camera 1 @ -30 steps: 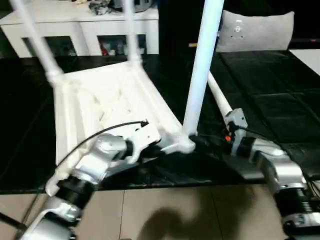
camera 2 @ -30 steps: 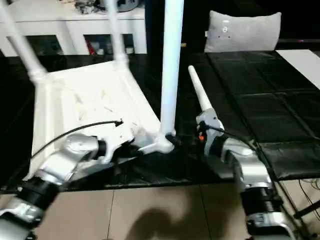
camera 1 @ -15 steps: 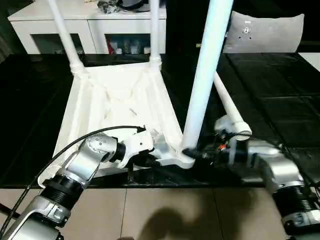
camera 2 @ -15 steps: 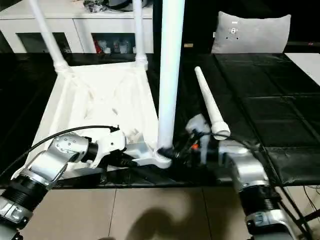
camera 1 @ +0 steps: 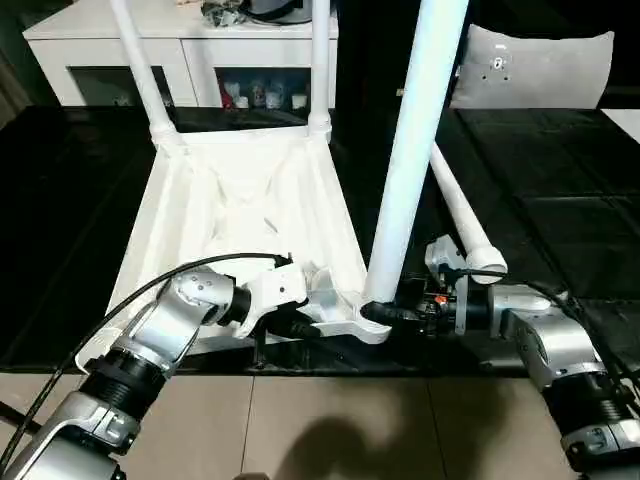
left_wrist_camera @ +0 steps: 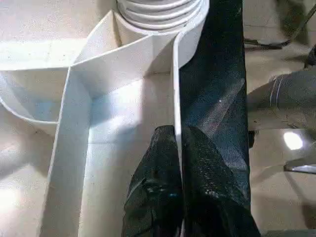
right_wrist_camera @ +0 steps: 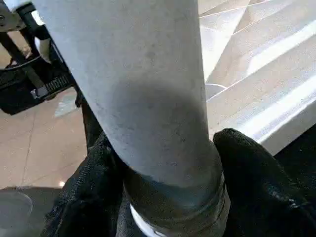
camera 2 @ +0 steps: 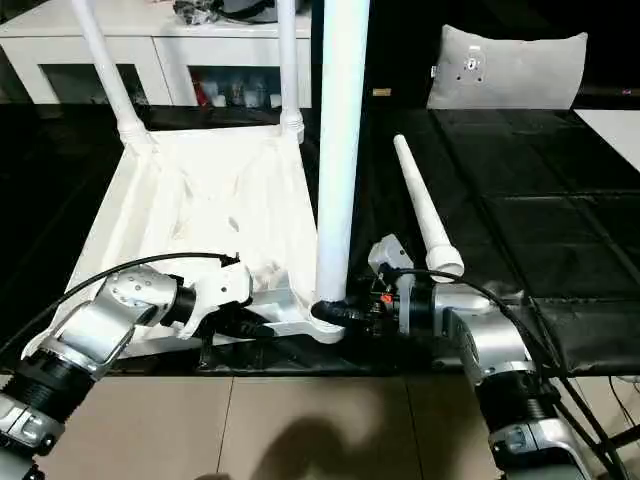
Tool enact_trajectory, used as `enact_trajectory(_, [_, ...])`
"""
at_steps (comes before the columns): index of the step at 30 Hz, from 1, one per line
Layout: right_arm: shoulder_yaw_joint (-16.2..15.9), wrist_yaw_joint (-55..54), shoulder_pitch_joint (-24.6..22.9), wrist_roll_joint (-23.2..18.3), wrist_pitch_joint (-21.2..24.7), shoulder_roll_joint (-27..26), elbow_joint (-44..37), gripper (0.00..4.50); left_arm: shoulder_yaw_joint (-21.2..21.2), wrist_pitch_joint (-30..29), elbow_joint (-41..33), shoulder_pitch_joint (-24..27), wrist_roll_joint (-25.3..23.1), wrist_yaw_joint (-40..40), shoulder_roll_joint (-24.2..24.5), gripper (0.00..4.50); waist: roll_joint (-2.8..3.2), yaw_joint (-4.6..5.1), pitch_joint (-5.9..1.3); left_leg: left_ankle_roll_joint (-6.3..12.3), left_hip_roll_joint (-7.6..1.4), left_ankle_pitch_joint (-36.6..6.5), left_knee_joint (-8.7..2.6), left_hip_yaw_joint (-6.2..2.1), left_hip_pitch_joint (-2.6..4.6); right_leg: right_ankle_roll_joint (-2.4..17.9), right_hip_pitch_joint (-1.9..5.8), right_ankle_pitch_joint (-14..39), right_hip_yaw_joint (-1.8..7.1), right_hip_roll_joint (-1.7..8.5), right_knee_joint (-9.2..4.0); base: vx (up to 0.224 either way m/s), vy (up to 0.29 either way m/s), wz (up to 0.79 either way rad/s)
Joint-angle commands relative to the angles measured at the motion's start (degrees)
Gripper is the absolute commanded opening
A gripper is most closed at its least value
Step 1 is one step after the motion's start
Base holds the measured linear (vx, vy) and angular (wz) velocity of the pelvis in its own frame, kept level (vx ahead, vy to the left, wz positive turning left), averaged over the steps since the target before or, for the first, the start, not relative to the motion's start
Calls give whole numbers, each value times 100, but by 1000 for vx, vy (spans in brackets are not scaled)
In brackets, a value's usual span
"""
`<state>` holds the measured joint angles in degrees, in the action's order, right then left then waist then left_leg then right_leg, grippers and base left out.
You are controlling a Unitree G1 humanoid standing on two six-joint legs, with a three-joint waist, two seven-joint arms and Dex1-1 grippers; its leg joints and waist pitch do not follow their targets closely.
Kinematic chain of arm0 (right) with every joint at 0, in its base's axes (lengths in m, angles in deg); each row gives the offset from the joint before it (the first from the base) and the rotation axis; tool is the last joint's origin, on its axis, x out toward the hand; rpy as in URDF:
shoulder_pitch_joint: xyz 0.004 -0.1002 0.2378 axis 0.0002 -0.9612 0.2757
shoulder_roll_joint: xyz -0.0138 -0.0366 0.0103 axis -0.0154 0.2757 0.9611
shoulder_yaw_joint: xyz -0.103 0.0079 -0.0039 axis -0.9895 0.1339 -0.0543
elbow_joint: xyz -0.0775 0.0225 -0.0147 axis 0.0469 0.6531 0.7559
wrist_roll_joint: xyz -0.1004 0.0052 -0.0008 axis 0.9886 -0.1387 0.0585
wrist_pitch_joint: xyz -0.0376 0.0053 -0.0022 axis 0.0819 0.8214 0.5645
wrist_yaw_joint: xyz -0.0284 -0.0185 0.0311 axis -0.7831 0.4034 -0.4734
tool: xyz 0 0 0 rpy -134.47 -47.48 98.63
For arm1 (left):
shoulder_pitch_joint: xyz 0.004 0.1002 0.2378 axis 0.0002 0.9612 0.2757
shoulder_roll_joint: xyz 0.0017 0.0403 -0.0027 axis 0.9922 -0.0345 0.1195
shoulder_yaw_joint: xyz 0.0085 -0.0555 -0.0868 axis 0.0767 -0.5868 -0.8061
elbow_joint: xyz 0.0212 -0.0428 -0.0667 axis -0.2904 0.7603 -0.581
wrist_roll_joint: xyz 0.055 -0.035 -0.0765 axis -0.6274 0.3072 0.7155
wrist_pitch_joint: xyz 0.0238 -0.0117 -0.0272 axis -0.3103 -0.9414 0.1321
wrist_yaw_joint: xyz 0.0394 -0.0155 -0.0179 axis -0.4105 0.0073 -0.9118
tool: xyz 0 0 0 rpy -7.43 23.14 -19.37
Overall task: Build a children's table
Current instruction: Rotate leg to tighten, then rotate table base
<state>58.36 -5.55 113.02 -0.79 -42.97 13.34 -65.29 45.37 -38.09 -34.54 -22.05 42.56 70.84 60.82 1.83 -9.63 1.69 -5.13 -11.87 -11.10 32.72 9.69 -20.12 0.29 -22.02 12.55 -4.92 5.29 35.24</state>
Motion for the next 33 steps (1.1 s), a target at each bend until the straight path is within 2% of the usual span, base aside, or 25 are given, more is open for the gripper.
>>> enact_trajectory(1, [11,-620,-128,25,151,-314,58,254,202,-338,104,153,-52,-171,-185,0,-39,35,-297,311,-138,-453,-313,2,-23,1346,277,74,267,321,-329,0,0,0])
enact_trajectory(2, [122,-1088,-105,76,175,-506,164,253,91,-583,107,130,10,-414,-366,0,-30,61,-264,179,-133,-776,-358,-2,2,1269,261,573,266,329,-394,0,0,0])
enact_trajectory(3, [122,-1088,-105,76,175,-506,164,252,91,-583,107,130,10,-414,-366,0,-30,61,-264,179,-133,-776,-358,-2,2,1269,261,573,266,329,-394,0,0,0])
enact_trajectory(4, [273,-1768,-2,180,133,-765,400,252,-104,-899,190,50,71,-865,-679,0,-32,87,-252,102,-113,-951,-378,-18,-7,1145,285,990,262,338,-434,0,0,0])
enact_trajectory(5, [379,-2182,79,223,94,-928,566,252,-304,-1153,286,-33,157,-1226,-938,0,-25,142,-225,4,-122,-1118,-409,-13,18,1091,244,1353,271,345,-481,-55,0,-3])
enact_trajectory(6, [518,-2635,187,239,44,-1103,757,252,-513,-1271,445,-148,247,-1595,-1207,0,1,198,-208,-112,-103,-1351,-424,-27,19,1002,246,1842,258,348,-512,-55,0,-3])
enact_trajectory(7, [518,-2635,187,239,44,-1103,757,252,-513,-1271,445,-148,247,-1595,-1207,0,-25,226,-208,-138,-88,-1391,-435,-39,8,924,265,2023,249,345,-542,-64,3,-7])
enact_trajectory(8, [794,-3440,388,209,82,-1390,1067,252,-796,-1355,749,-365,321,-2181,-1585,0,-39,243,-227,-120,-85,-1419,-447,-52,21,803,263,2148,251,342,-574,0,0,0])
enact_trajectory(9, [801,-3459,392,208,84,-1397,1073,252,-803,-1356,756,-370,322,-2195,-1593,0,-11,292,-211,-121,-77,-1421,-437,-41,2,816,245,2089,267,330,-566,0,0,0])
enact_trajectory(10, [921,-3938,503,247,142,-1564,1224,252,-918,-1244,1011,-551,266,-2620,-1813,0,-27,317,-225,-127,-78,-1432,-441,-52,15,807,244,2073,260,328,-587,0,0,0])
enact_trajectory(11, [921,-3938,503,247,142,-1564,1224,252,-918,-1244,1011,-551,266,-2620,-1813,0,-19,339,-226,-103,-60,-1424,-430,-39,27,798,219,2016,265,305,-596,0,0,0])
enact_trajectory(14, [1000,-4087,485,236,-9,-1714,1230,252,-884,-929,1245,-729,75,-3023,-2014,0,-15,304,-242,39,-64,-1242,-412,-28,2,809,232,1657,281,299,-581,0,0,0])
enact_trajectory(15, [1034,-4125,484,241,-29,-1746,1236,287,-889,-939,1244,-736,37,-3046,-2045,0,-26,287,-252,56,-63,-1167,-406,-28,-1,816,242,1549,278,297,-571,0,0,0])
enact_trajectory(16, [1061,-4135,464,239,-31,-1758,1213,308,-840,-880,1244,-734,-33,-3032,-2043,0,4,273,-270,90,-69,-1020,-393,-28,-12,883,247,1264,284,303,-533,0,0,0])
enact_trajectory(17, [1095,-4165,453,239,-38,-1776,1207,324,-792,-833,1256,-738,-102,-3035,-2043,0,-1,280,-268,130,-71,-964,-389,-23,-21,926,253,1110,279,296,-526,0,0,0])
enact_trajectory(20, [1128,-4213,410,213,-111,-1769,1164,344,-646,-642,1418,-759,-208,-3032,-1952,0,31,283,-289,193,-79,-866,-376,-26,-32,1034,264,755,272,288,-481,0,0,0])
enact_trajectory(21, [1123,-4221,404,217,-138,-1765,1158,356,-634,-613,1447,-765,-214,-3036,-1940,0,46,279,-286,204,-73,-860,-374,-26,-33,1036,258,740,270,287,-492,0,0,0])
enact_trajectory(23, [1133,-4222,359,206,-215,-1740,1064,370,-564,-427,1546,-793,-278,-3027,-1867,0,26,284,-273,185,-68,-968,-386,-19,-37,995,264,889,267,291,-517,0,0,0])
enact_trajectory(25, [1203,-4179,317,132,-204,-1738,948,388,-528,-335,1606,-814,-341,-3030,-1834,0,36,284,-265,168,-75,-1048,-400,-22,-38,956,260,1066,268,301,-529,0,0,0])
enact_trajectory(26, [1313,-4153,238,19,-91,-1730,761,400,-555,-303,1688,-845,-386,-3084,-1834,0,-25,282,-257,178,-80,-1092,-408,-16,-29,919,254,1221,271,306,-546,0,0,0])
enact_trajectory(28, [1353,-4105,136,-24,-63,-1685,562,409,-661,-338,1745,-878,-316,-3094,-1874,0,-3,252,-245,176,-87,-1133,-415,-12,-12,832,235,1403,286,313,-567,0,0,0])
enact_trajectory(29, [1330,-4000,25,-65,23,-1630,351,421,-741,-368,1745,-883,-230,-3032,-1906,43,-7,258,-238,171,-84,-1135,-430,-22,-39,799,254,1485,278,315,-573,0,0,0])
enact_trajectory(30, [1296,-3863,-109,-156,210,-1572,87,432,-775,-344,1745,-882,-156,-2967,-1918,54,-30,244,-234,180,-90,-1142,-433,-25,-31,750,245,1548,283,313,-577,0,0,0])
enact_trajectory(33, [1175,-3823,-357,-96,357,-1401,-388,448,-862,-30,1781,-872,-71,-3091,-1960,61,-11,232,-243,175,-93,-1098,-431,-34,-42,738,243,1443,287,309,-574,0,0,0])
